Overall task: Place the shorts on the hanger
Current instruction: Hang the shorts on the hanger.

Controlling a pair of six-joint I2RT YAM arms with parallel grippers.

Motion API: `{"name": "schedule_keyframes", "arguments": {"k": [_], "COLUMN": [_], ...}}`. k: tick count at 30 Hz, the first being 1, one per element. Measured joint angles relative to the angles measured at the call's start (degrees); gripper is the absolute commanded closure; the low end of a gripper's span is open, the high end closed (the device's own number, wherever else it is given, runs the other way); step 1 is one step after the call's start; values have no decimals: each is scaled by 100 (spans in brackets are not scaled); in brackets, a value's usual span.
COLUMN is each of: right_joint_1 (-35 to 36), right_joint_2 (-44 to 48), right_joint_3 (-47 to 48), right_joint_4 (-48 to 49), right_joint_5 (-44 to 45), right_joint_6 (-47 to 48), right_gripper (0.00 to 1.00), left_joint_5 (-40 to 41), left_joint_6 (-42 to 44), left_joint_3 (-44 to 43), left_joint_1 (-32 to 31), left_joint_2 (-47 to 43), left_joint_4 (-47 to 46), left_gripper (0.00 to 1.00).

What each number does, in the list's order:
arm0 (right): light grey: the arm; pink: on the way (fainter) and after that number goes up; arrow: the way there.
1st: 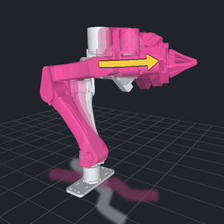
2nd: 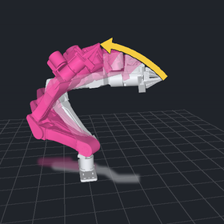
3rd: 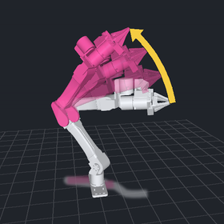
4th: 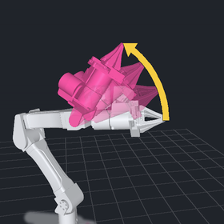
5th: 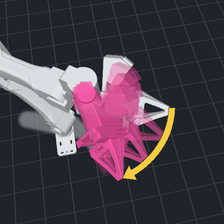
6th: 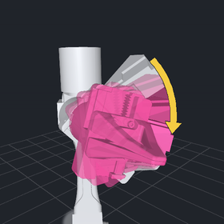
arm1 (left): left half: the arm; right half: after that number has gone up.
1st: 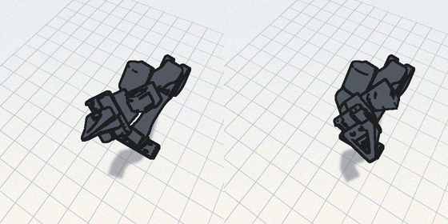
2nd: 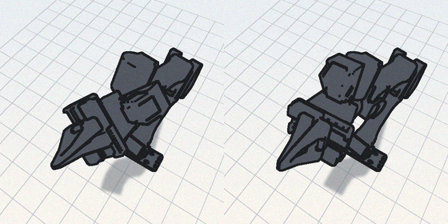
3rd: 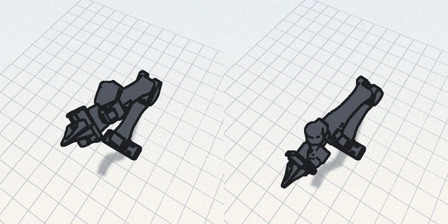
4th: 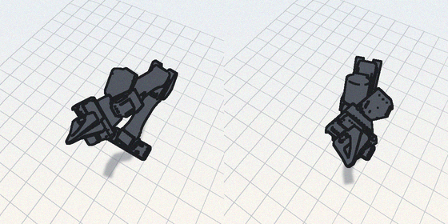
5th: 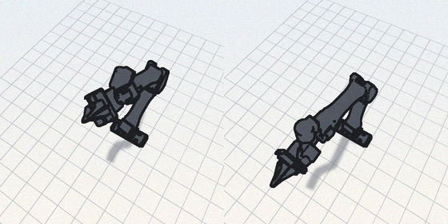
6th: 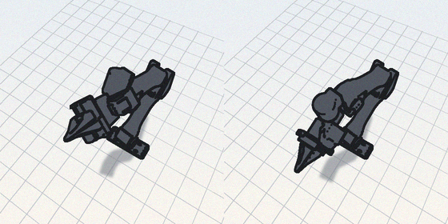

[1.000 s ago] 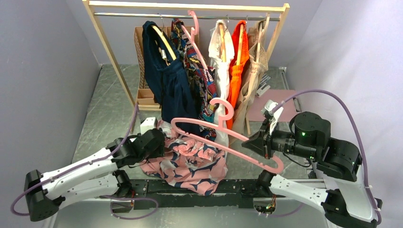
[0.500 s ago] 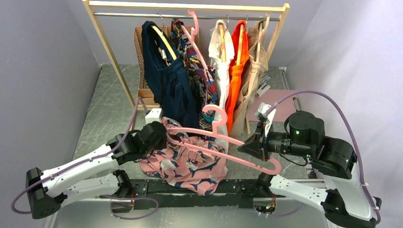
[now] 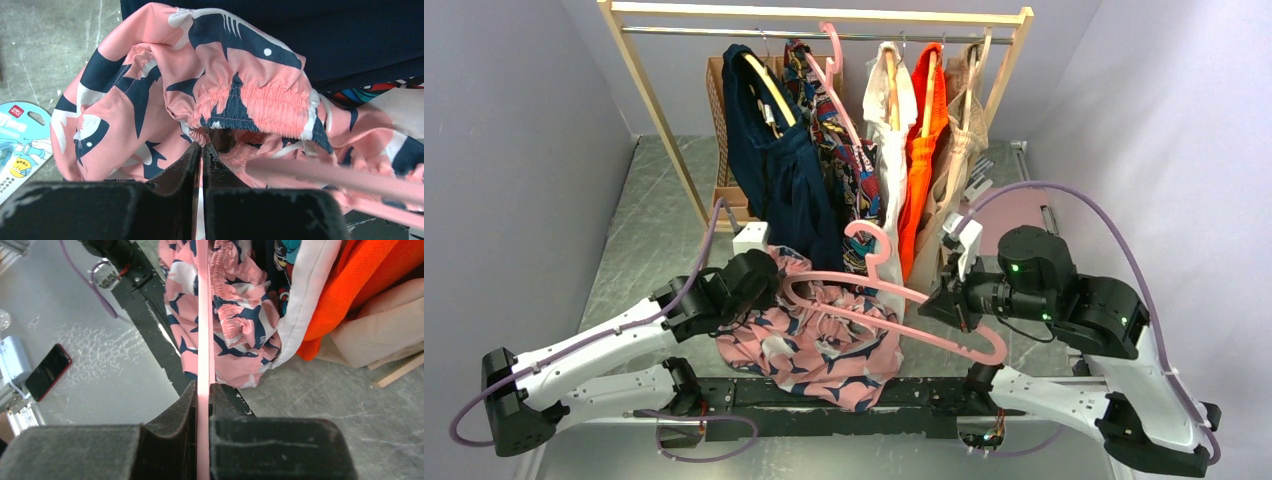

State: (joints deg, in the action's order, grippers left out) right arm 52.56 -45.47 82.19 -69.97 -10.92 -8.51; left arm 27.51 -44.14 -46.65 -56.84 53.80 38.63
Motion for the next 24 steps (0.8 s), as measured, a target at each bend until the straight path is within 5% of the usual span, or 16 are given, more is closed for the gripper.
{"name": "schedule_keyframes", "arguments": {"k": [10, 17, 24], "right_joint_1": [2, 2, 2], "right_joint_2": [-461, -249, -299], "right_joint_3": [-164, -361, -424], "right_joint_4": [83, 369, 518], "right_joint_5": [1259, 1657, 1674], "right_joint_6": [-389, -568, -610], "right_gripper": [100, 100, 100], "left_joint_5": [-105, -492, -769], "left_joint_6": [-26, -157, -76], "left_joint_3": [-87, -109, -81], "left_joint_1": [0, 0, 0], "left_joint_2": [-216, -376, -560], "left_joint_4": [61, 374, 330], "left_gripper": [82, 37, 22]}}
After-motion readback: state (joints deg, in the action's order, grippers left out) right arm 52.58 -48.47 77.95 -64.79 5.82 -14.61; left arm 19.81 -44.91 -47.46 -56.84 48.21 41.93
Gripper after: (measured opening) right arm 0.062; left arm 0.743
